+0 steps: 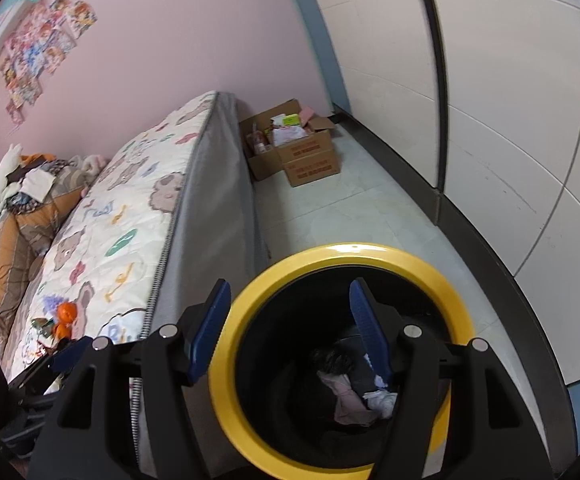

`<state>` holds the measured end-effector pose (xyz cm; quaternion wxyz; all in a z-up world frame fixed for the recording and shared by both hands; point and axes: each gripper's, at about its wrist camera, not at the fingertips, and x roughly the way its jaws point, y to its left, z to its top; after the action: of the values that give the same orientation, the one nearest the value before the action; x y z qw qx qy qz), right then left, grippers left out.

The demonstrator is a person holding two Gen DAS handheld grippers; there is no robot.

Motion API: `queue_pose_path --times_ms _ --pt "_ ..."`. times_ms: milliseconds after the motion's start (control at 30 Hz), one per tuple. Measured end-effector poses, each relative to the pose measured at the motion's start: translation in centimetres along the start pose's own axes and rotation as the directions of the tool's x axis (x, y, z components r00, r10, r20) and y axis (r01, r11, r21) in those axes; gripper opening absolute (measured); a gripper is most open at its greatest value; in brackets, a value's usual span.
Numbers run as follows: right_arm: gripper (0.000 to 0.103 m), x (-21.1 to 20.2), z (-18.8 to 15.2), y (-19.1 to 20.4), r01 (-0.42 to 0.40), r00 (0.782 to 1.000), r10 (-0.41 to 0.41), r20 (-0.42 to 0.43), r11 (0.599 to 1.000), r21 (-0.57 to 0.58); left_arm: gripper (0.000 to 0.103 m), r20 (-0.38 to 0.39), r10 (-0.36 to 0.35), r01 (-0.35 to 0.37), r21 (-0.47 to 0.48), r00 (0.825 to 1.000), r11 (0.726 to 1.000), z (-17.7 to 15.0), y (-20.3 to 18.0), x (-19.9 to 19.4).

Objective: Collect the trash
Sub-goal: 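Move both open tools back toward the remaining trash on the bed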

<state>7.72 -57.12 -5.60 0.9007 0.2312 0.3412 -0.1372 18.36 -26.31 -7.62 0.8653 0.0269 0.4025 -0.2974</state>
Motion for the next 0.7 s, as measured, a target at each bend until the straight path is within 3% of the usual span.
queue_pose_path --times_ms 500,700 --pt "0.063 -0.1 -1.4 9.6 -0.122 0.992 0.118 -0.038 0.985 -0.124 0.083 0.05 0.146 -0.139 -0.121 0.988 0.983 0.0 8.7 -4.9" --pt "0.063 0.2 -2.1 13.7 -0.172 0.985 0.163 -0.063 0.969 -0.176 0.083 0.066 0.211 -0.198 -0.165 0.975 0.966 -0.2 12.6 -7.1"
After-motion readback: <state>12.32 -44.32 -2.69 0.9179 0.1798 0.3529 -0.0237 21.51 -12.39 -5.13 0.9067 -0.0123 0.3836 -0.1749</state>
